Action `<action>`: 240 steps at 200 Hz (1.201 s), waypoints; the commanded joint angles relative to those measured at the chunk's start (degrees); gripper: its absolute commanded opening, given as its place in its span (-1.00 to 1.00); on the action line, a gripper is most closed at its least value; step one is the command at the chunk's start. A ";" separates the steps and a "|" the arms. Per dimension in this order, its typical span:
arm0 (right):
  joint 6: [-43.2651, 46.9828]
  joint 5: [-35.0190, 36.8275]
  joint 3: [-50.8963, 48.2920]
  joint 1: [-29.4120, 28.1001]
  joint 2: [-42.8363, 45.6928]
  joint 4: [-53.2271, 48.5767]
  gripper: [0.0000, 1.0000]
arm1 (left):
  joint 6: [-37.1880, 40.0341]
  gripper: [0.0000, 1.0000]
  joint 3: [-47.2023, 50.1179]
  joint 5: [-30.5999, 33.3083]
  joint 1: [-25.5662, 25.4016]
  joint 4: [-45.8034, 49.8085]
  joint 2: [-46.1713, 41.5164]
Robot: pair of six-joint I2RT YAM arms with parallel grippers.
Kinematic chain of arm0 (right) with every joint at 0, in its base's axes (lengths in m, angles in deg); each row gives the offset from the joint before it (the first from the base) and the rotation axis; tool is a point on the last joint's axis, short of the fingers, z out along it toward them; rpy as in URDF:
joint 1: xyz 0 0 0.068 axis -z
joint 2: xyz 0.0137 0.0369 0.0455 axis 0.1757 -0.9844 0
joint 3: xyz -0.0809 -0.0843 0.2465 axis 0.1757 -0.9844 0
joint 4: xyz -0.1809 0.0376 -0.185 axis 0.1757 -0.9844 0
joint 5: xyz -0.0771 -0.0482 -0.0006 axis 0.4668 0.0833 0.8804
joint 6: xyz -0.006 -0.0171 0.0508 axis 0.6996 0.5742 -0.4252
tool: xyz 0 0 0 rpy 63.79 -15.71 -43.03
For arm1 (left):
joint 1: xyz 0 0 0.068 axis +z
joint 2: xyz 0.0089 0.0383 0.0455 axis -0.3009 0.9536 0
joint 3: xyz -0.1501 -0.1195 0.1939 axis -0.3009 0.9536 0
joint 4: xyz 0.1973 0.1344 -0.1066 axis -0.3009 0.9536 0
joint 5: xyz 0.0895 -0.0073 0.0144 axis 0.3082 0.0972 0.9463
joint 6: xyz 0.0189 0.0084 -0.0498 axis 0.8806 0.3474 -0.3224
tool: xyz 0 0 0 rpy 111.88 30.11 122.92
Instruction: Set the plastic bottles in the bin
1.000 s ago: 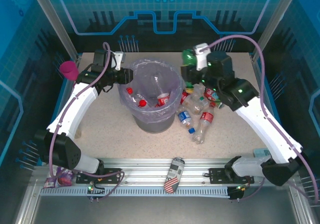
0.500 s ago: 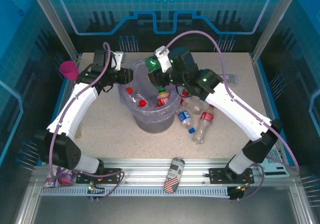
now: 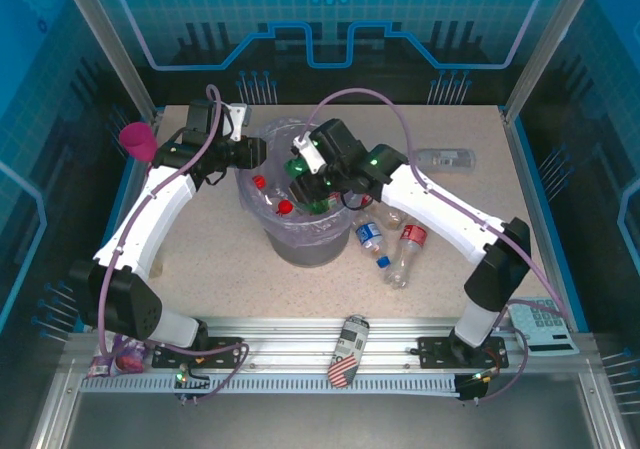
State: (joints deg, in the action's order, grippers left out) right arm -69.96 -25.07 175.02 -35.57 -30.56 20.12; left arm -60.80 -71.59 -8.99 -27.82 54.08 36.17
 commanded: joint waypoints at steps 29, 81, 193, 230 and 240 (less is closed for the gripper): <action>-2.22 -3.63 -2.67 -0.18 -3.19 0.15 -0.49 | 1.37 -0.05 3.41 3.35 -0.86 6.04 3.88; -3.29 -2.93 -5.58 0.18 -3.17 1.71 -0.11 | 1.40 -0.05 3.44 3.26 -0.86 6.00 3.91; -3.08 -2.86 -2.52 0.25 -1.77 1.90 0.66 | 1.46 -0.05 3.37 3.26 -0.86 6.00 4.06; -2.09 -3.38 0.89 0.53 -0.48 1.25 0.66 | 1.42 -0.05 3.45 3.26 -0.86 6.01 4.18; -1.74 -3.52 1.85 0.69 0.20 1.09 0.65 | 1.38 -0.05 3.44 3.26 -0.86 6.07 4.15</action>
State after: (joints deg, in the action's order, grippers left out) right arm -73.04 -27.27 173.29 -35.46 -33.27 22.09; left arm -60.78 -71.59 -8.62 -27.93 54.06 36.12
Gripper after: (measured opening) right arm 0.829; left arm 0.477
